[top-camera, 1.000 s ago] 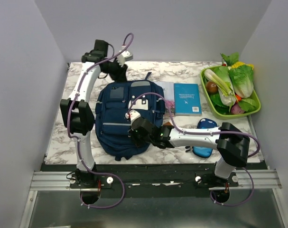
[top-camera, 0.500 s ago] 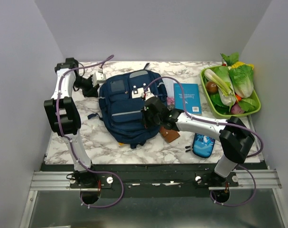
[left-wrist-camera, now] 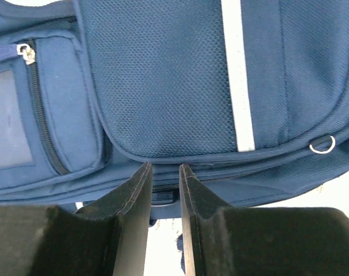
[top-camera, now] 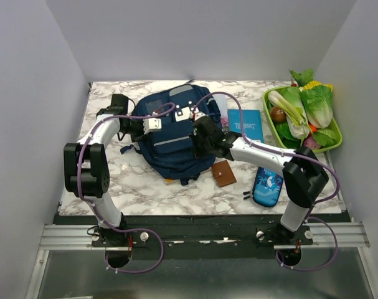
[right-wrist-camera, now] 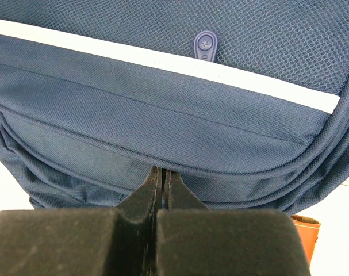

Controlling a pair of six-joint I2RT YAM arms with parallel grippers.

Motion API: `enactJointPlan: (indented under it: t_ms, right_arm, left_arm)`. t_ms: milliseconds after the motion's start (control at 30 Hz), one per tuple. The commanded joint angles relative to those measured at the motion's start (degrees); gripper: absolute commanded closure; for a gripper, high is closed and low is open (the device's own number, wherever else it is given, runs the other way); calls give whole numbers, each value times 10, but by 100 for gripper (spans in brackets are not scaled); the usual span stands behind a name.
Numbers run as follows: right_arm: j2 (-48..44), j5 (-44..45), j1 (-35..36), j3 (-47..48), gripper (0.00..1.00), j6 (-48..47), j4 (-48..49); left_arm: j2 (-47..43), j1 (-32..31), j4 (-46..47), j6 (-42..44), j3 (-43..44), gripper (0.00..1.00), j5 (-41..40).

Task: Pack the student bag
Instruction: Unzip the student bag at the center of the board.

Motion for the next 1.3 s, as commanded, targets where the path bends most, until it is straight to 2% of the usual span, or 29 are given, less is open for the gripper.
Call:
enactJointPlan:
  t_ms: [0, 200, 400, 567, 733, 900, 1100, 1267]
  right_arm:
    - [-6, 10, -5, 1, 99, 4, -37]
    - [9, -39, 0, 21, 99, 24, -33]
    - [27, -45, 34, 33, 99, 42, -30]
    - [15, -38, 54, 19, 99, 63, -2]
    - [0, -27, 70, 2, 99, 71, 47]
    - [33, -32, 86, 30, 99, 65, 48]
    - [53, -39, 112, 53, 99, 47, 79]
    - [72, 9, 113, 71, 99, 60, 21]
  left_arm:
    - [7, -7, 37, 14, -2, 67, 32]
    - [-15, -9, 15, 29, -55, 67, 58]
    - [-29, -21, 7, 17, -85, 67, 86]
    - [-35, -23, -10, -5, -71, 67, 127]
    - [-25, -23, -74, -9, -41, 67, 187]
    - [-21, -23, -107, -12, -20, 67, 238]
    - [-8, -25, -144, 3, -4, 67, 249]
    - [-8, -16, -152, 13, 9, 67, 209]
